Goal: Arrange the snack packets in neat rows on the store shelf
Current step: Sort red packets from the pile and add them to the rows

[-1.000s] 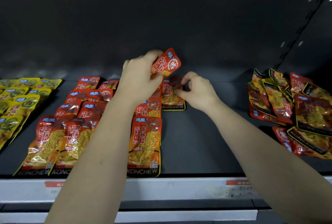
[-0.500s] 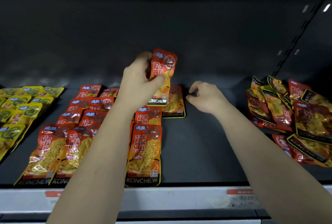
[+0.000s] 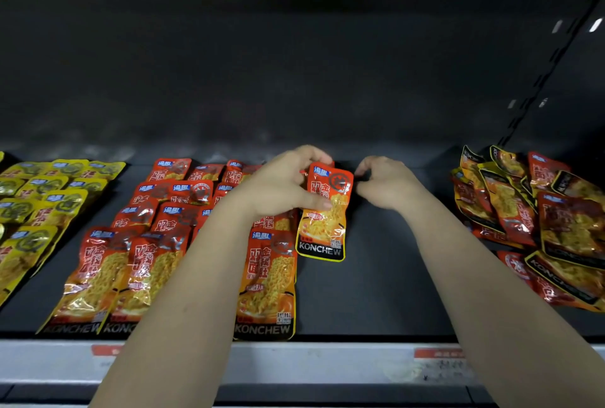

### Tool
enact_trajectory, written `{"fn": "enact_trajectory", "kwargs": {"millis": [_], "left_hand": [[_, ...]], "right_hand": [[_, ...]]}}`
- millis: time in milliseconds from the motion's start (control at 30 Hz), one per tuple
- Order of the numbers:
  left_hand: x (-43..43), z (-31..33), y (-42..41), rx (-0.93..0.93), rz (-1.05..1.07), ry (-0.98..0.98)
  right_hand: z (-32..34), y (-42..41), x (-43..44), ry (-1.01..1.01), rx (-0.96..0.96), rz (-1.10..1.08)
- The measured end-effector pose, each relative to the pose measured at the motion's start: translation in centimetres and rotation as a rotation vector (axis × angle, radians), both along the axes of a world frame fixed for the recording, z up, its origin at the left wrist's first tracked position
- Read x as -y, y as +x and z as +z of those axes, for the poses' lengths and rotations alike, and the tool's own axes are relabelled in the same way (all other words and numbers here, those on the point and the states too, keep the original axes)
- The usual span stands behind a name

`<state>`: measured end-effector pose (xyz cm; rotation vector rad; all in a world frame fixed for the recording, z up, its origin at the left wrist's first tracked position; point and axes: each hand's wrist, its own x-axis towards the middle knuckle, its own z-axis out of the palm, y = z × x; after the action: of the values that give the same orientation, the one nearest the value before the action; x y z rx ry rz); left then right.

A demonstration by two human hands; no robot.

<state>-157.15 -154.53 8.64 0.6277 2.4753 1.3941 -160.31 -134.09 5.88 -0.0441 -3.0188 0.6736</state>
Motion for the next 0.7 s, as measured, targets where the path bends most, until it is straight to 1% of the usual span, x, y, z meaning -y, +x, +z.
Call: {"fn": "enact_trajectory", "kwargs": {"millis": [100,167,333,700], "left_hand": [[0.1,0.1,-0.1,-0.086,0.027,-0.148],[0.2,0.1,-0.1,-0.152,0.062,-0.212],[0.3,-0.1,-0.4,-0.274,0.136,-0.277],[0.1,-1.0,-1.0,-0.349,0.144,-0.377]], "right_hand": [[0.0,0.1,0.0,-0.016,-0.002,0.005],[-0.1,0.0,-0.1,-0.018,-0.004,0.001],[-0.2,0.0,0.0,0.001,-0.009,0.0],[-0.2,0.1,0.2,0.011,-0.001,-0.002]]}}
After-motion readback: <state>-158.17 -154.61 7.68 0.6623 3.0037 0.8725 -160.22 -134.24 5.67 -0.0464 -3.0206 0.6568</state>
